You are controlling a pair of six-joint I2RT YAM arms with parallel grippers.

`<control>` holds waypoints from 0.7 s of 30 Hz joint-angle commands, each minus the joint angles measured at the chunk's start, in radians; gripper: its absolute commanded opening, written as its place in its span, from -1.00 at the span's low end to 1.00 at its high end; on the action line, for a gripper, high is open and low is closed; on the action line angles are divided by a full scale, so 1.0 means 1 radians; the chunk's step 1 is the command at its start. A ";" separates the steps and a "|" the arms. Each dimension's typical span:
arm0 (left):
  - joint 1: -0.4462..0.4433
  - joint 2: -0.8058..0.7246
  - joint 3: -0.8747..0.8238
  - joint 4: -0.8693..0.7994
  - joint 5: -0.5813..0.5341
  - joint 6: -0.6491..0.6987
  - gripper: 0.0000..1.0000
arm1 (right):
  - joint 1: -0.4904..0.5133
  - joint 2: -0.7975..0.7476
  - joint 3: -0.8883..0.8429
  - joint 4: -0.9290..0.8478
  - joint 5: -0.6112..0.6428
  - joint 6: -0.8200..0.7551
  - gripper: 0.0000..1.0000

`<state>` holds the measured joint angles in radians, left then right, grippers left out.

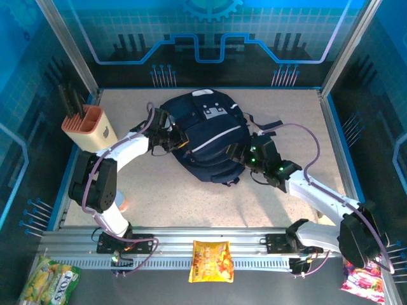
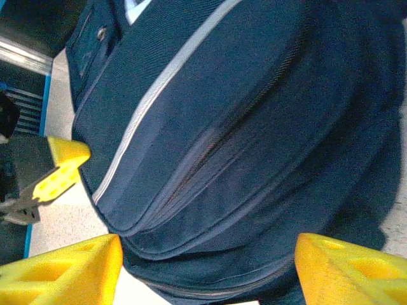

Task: Pack books, pencil case, and school supplies into a backpack

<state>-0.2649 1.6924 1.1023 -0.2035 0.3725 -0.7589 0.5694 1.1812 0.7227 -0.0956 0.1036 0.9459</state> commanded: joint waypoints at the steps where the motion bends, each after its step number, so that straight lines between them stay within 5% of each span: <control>1: -0.019 -0.018 -0.008 0.115 0.104 -0.070 -1.00 | 0.070 0.038 0.068 -0.046 0.101 -0.069 0.43; 9: -0.108 -0.046 -0.058 0.292 0.072 -0.285 -1.00 | 0.265 0.206 0.217 -0.072 0.232 -0.101 0.29; 21: -0.192 -0.031 -0.038 0.355 0.017 -0.372 -1.00 | 0.300 0.363 0.318 -0.106 0.305 0.019 -0.25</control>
<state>-0.4427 1.6913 1.0500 0.0689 0.3584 -1.1103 0.8616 1.5265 1.0080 -0.1745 0.3428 0.9237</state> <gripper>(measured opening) 0.064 0.379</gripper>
